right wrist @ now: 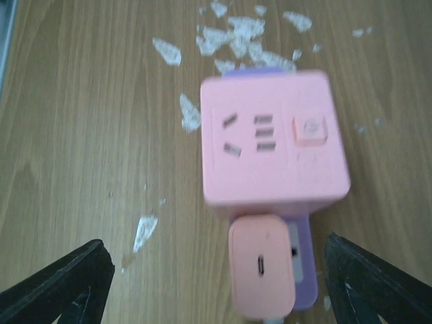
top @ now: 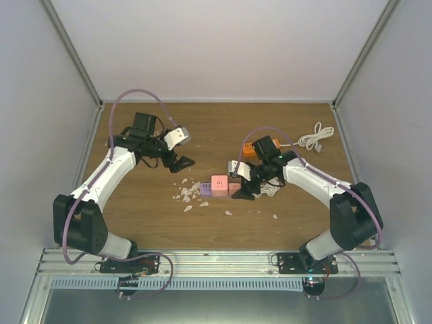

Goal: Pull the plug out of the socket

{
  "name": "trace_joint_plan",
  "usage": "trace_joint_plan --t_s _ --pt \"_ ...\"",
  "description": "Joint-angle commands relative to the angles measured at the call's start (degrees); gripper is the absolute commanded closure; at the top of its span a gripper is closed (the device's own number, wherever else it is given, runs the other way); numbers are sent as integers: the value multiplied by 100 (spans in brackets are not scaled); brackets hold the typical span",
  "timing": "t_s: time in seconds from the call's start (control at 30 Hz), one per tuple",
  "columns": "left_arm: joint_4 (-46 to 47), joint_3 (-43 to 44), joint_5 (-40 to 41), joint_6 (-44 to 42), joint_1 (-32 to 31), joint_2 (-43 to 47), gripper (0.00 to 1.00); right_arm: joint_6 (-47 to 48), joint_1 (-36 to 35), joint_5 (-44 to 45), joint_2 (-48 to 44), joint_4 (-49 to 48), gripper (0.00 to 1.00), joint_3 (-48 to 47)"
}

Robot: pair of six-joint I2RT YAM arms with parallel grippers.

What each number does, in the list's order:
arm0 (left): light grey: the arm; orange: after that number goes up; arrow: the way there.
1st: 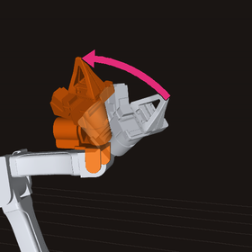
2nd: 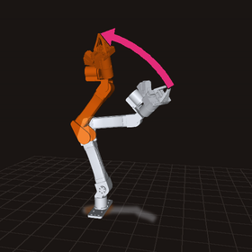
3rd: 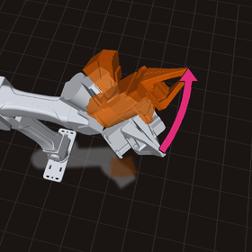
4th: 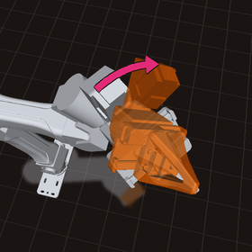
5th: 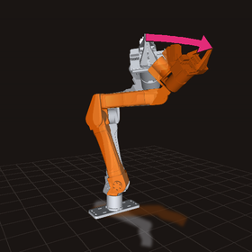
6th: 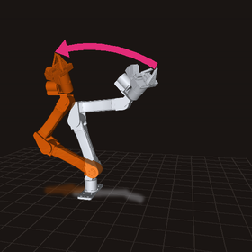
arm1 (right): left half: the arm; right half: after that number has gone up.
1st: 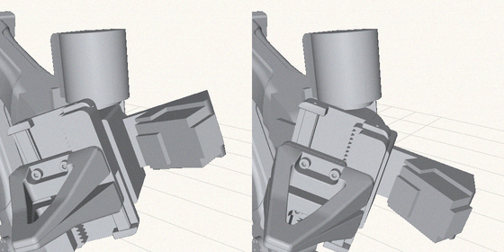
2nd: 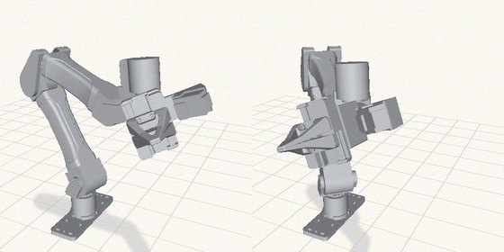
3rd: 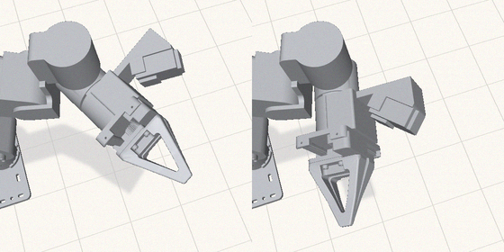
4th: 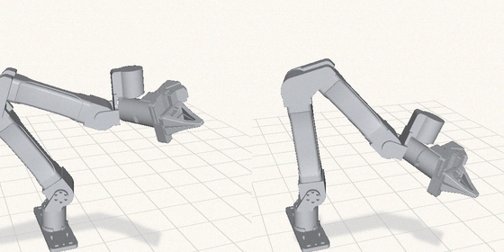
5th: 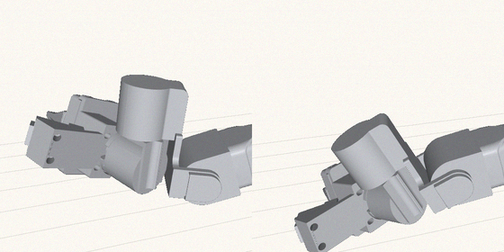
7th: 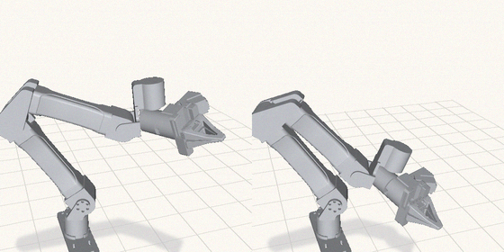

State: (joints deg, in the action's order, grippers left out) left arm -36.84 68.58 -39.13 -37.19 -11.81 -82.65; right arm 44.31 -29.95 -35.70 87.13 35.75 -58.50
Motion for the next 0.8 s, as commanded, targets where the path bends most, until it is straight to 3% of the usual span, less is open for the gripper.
trace_joint_plan --t_s 0.0,0.3,0.77 --pt "130 -373 -29 -297 -401 129 1 352 282 -338 -184 87 15 437" --pt "853 -1173 -325 -389 -1164 20 1 126 344 -375 64 -806 24 841" --pt "1565 -1457 -258 -509 -1672 -567 1 -6 350 -267 538 -1318 32 754"
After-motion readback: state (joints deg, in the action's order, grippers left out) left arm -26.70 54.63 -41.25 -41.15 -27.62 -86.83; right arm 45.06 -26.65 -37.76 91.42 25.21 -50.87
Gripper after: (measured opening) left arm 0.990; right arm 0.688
